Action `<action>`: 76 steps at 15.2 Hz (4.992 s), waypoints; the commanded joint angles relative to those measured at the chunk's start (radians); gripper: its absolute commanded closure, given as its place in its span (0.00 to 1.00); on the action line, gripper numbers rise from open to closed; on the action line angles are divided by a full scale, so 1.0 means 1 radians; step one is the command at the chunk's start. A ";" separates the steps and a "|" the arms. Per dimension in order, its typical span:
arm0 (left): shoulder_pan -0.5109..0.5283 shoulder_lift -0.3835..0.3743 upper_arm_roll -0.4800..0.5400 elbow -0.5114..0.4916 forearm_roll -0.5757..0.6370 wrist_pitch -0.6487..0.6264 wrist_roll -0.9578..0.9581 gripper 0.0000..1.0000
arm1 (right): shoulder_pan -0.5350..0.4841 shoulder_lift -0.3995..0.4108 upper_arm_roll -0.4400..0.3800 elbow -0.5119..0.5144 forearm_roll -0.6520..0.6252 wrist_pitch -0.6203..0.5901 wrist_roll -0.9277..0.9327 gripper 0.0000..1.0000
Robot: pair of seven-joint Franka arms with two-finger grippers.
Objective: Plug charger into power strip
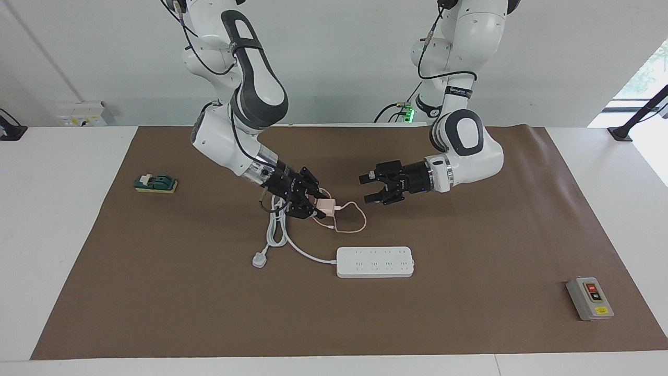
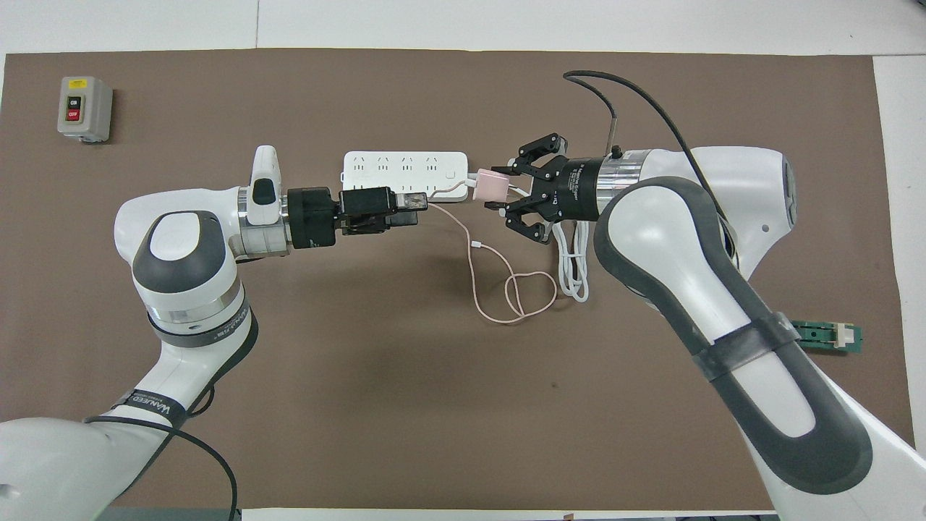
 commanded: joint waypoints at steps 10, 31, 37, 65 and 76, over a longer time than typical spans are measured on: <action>0.005 0.043 0.005 0.014 0.004 -0.067 0.021 0.00 | 0.082 0.018 0.009 0.031 0.096 0.134 0.015 1.00; 0.063 0.080 0.006 0.009 -0.003 -0.153 0.105 0.00 | 0.180 -0.007 0.009 -0.053 0.099 0.168 0.049 1.00; 0.060 0.078 0.008 0.011 -0.002 -0.150 0.106 0.00 | 0.182 -0.005 0.009 -0.053 0.099 0.183 0.049 1.00; 0.062 0.147 0.008 0.121 0.132 -0.193 0.110 0.00 | 0.193 -0.005 0.009 -0.064 0.099 0.219 0.049 0.99; 0.063 0.167 0.006 0.149 0.135 -0.218 0.113 0.00 | 0.191 -0.005 0.009 -0.062 0.099 0.219 0.051 0.99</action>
